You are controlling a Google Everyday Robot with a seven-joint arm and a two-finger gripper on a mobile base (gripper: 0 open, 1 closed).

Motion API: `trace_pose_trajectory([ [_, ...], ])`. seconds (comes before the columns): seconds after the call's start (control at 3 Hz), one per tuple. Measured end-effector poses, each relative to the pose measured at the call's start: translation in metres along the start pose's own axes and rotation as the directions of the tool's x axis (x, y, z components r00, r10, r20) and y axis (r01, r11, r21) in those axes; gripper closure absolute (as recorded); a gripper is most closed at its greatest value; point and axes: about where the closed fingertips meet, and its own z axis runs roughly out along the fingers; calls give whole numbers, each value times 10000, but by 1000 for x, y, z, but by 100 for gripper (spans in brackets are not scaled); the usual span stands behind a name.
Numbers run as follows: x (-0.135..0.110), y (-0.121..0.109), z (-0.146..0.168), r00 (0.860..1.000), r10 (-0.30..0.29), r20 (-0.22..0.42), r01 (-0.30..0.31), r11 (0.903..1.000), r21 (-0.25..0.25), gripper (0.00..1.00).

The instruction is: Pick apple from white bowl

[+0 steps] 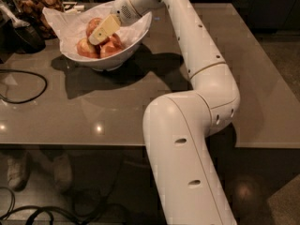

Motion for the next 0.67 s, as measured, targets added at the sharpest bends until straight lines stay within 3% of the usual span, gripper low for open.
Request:
trace_pose_trajectory([
  [0.67,0,0,0,10000,0,0,0,10000,0,42],
])
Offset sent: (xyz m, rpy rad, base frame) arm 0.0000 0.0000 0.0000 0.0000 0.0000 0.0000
